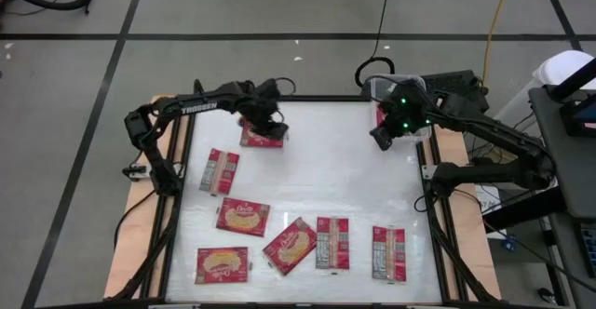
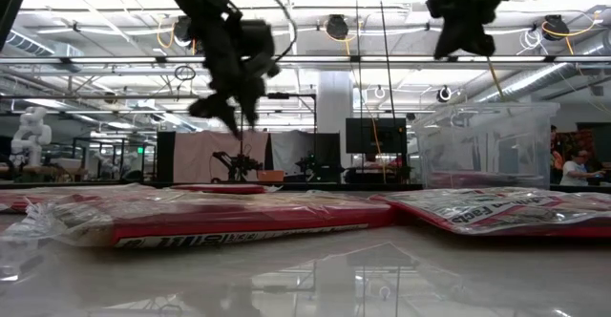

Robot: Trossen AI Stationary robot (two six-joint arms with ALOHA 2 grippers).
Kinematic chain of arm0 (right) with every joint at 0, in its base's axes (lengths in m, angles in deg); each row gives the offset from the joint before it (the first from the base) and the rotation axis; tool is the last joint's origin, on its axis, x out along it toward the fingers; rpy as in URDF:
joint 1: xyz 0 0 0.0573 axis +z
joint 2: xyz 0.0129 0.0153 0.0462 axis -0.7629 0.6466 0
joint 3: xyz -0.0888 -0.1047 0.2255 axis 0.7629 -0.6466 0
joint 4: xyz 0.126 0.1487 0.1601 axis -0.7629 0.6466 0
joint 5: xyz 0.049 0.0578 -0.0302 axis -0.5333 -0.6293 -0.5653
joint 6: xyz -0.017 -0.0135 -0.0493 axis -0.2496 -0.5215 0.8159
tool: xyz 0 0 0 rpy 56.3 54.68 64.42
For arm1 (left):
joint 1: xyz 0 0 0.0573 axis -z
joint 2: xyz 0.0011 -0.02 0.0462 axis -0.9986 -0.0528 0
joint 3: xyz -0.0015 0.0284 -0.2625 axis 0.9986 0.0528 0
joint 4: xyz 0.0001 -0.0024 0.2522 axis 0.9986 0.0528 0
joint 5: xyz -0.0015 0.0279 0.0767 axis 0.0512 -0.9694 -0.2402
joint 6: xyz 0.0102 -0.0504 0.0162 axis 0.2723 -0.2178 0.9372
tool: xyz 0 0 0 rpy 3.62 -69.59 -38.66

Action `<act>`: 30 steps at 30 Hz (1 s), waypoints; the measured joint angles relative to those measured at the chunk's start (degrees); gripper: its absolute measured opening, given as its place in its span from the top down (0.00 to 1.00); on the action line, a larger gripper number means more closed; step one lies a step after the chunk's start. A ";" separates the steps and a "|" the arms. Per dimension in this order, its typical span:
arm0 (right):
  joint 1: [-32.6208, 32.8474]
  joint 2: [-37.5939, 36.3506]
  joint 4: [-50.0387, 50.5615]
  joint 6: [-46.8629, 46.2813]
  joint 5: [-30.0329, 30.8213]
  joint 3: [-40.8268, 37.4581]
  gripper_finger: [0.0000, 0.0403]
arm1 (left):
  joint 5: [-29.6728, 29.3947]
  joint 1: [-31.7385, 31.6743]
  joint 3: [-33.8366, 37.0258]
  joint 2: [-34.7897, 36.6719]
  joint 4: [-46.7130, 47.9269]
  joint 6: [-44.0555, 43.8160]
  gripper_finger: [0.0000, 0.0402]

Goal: Sort popcorn bags into baskets
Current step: Put the red popcorn bag into the transparent container

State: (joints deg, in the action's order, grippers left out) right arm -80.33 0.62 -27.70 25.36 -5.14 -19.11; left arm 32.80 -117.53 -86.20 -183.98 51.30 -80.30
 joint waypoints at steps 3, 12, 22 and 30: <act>-0.02 0.00 -4.31 -0.01 -0.14 0.00 1.00 | -1.17 -3.86 0.75 0.00 5.56 0.55 0.58; -3.72 0.00 -15.42 3.67 -2.25 0.00 1.00 | -0.03 -12.60 6.26 -0.02 5.55 3.61 0.35; -6.02 -0.34 -17.35 10.99 -5.68 0.00 1.00 | -1.91 -15.72 8.96 -0.04 0.34 5.65 0.24; -6.62 -0.39 -17.30 14.83 -7.76 0.00 1.00 | -3.14 -16.25 15.88 -0.02 -4.25 6.02 0.30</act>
State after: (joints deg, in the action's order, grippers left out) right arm -86.95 0.23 -45.00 40.19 -12.91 -19.11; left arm 29.66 -133.78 -70.32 -184.00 47.05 -74.29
